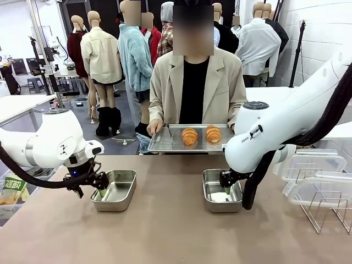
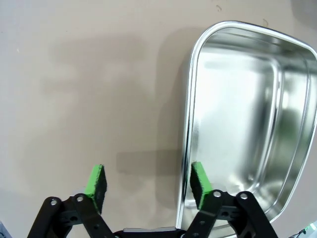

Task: Place the bread in airtight containers.
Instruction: Lift both Airtight Container.

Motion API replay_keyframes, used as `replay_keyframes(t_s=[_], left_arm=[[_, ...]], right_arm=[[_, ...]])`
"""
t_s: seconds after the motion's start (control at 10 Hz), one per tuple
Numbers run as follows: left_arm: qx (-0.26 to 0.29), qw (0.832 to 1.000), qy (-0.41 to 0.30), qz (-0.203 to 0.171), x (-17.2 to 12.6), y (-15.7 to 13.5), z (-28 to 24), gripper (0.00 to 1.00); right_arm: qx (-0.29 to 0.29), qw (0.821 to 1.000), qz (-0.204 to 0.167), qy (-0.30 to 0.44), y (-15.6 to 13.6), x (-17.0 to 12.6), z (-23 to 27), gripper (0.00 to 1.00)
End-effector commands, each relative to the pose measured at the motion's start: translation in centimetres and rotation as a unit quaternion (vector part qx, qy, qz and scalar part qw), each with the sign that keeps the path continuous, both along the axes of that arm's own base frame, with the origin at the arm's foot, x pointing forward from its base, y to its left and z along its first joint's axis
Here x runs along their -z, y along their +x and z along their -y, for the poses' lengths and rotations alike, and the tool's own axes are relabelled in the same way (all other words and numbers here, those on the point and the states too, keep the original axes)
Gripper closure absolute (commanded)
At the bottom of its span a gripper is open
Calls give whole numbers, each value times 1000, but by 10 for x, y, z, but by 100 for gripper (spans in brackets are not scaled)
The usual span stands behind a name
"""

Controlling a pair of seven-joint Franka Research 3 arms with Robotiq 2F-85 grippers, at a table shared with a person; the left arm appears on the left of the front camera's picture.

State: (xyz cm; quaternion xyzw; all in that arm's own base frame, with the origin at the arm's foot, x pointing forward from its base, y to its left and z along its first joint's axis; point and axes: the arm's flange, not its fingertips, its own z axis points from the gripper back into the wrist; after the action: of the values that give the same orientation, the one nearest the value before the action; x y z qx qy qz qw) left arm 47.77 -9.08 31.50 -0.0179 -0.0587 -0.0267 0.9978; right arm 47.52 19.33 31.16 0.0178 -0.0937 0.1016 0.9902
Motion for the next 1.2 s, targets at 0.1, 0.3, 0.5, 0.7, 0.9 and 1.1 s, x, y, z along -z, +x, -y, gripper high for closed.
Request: replay_keyframes(t_s=[0.1, 0.3, 0.5, 0.7, 0.9, 1.1], left_arm=[[-4, 1000, 4, -1, -1, 5, 1, 80], [-1, 1000, -8, -9, -2, 6, 0, 100], [-2, 1000, -11, -14, -2, 7, -1, 100], [0, 1000, -16, -15, -3, 7, -1, 100], [-2, 1000, -24, -8, -3, 9, -2, 100], [-6, 1000, -8, -7, -2, 3, 1, 100]], right_arm=[[18, 1000, 7, 9, -3, 7, -1, 98], [24, 1000, 13, 1, -1, 7, 0, 100], [42, 999, 12, 0, 0, 10, 0, 100], [52, 999, 10, -4, 1, 11, 1, 100], [59, 998, -5, -12, -2, 5, -2, 100], [43, 999, 0, 5, 2, 1, 5, 100]])
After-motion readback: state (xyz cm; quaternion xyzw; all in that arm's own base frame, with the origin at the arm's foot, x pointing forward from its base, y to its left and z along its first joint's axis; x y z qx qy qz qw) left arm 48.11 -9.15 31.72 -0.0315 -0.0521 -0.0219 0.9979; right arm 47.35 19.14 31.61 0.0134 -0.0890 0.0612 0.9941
